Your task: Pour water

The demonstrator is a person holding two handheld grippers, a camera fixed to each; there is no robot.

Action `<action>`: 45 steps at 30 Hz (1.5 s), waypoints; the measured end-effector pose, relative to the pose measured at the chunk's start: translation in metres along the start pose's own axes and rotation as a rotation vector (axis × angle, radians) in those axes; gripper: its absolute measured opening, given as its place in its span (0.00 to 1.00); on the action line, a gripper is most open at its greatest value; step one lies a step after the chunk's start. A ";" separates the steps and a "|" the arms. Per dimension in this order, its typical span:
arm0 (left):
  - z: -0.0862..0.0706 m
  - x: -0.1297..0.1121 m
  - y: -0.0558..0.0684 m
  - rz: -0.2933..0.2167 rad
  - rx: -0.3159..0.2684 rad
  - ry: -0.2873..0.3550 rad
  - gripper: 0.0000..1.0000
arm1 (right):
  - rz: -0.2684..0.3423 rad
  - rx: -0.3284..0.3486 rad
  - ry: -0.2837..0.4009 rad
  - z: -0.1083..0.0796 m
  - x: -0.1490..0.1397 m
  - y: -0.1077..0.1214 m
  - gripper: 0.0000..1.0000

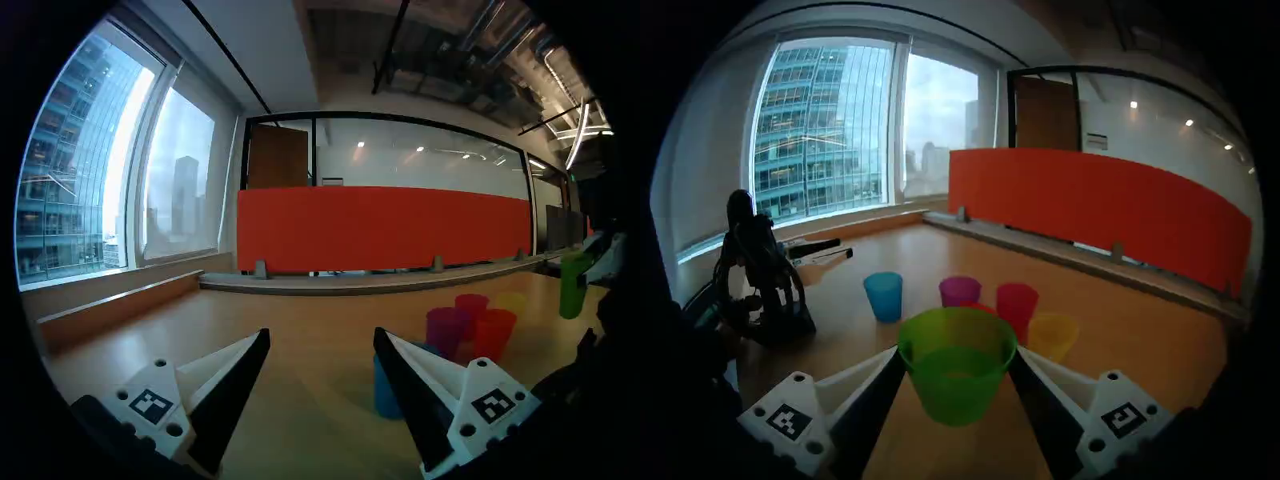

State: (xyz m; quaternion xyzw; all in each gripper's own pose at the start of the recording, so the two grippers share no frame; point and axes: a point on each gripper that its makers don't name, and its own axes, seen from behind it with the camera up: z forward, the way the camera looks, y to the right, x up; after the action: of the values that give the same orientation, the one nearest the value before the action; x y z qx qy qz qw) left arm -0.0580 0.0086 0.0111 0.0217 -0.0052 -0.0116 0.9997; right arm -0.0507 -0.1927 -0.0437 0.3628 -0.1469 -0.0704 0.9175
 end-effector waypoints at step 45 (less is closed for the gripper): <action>0.002 0.000 -0.001 0.000 0.000 0.000 0.96 | -0.024 0.053 -0.311 0.010 -0.096 -0.006 0.92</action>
State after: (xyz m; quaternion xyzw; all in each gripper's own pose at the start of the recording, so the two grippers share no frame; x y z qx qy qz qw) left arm -0.0584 0.0075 0.0129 0.0215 -0.0051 -0.0116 0.9997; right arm -0.1449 -0.1811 -0.0619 0.3735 -0.2847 -0.1328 0.8728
